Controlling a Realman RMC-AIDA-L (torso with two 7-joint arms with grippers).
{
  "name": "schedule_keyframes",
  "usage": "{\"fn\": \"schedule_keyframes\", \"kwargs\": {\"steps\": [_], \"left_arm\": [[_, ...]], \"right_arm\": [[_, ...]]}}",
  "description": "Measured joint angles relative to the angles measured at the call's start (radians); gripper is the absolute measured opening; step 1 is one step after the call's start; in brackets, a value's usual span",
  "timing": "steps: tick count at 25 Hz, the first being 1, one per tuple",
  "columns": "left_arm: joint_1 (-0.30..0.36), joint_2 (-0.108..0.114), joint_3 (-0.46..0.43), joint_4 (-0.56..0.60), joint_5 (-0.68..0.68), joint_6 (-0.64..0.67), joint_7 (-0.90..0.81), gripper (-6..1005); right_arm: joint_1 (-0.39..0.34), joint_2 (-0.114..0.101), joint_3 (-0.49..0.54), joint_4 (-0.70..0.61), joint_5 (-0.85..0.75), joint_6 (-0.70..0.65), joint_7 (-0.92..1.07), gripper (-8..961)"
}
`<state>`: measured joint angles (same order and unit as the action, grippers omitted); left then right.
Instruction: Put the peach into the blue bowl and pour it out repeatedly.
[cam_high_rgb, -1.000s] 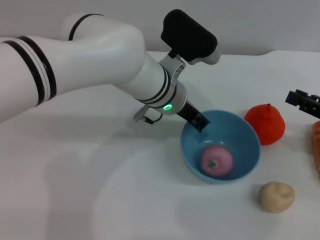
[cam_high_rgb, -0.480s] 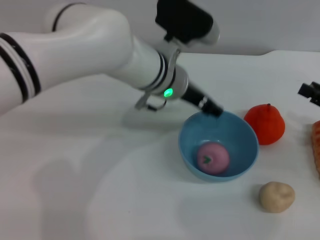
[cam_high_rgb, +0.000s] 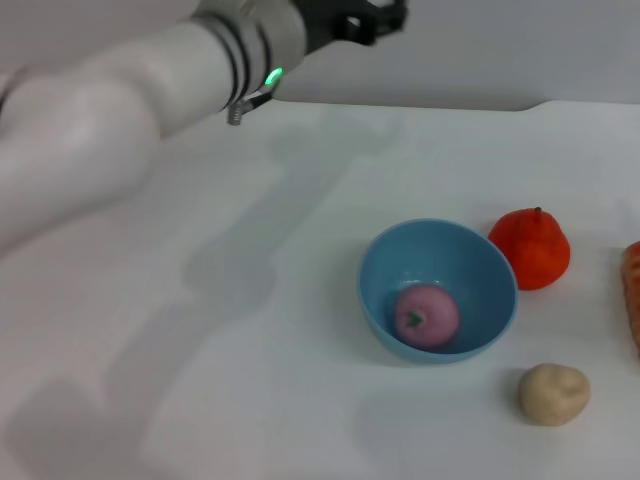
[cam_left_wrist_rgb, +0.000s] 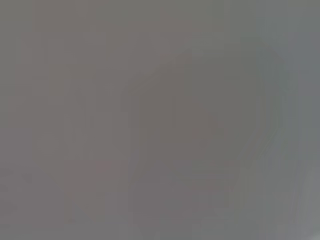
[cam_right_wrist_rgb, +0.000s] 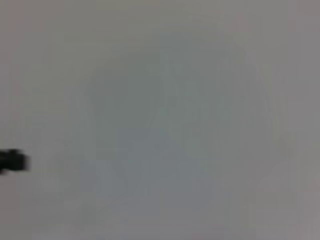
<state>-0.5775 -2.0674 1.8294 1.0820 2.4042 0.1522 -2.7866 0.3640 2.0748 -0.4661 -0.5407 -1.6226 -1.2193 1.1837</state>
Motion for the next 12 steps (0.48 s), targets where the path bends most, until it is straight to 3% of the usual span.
{"fn": "schedule_keyframes", "kwargs": {"steps": [5, 9, 12], "left_arm": [[0.054, -0.002, 0.154, -0.133, -0.027, -0.399, -0.001, 772], [0.057, -0.008, 0.370, -0.332, -0.138, -0.823, -0.003, 773], [0.054, -0.009, 0.487, -0.402, -0.210, -0.972, -0.004, 773]], "right_arm": [[-0.014, -0.002, 0.000, 0.178, 0.317, 0.048, -0.360, 555], [-0.020, 0.001, 0.000, 0.324, 0.542, 0.007, -0.597, 555], [-0.023, 0.002, 0.000, 0.444, 0.736, -0.068, -0.682, 555]]}}
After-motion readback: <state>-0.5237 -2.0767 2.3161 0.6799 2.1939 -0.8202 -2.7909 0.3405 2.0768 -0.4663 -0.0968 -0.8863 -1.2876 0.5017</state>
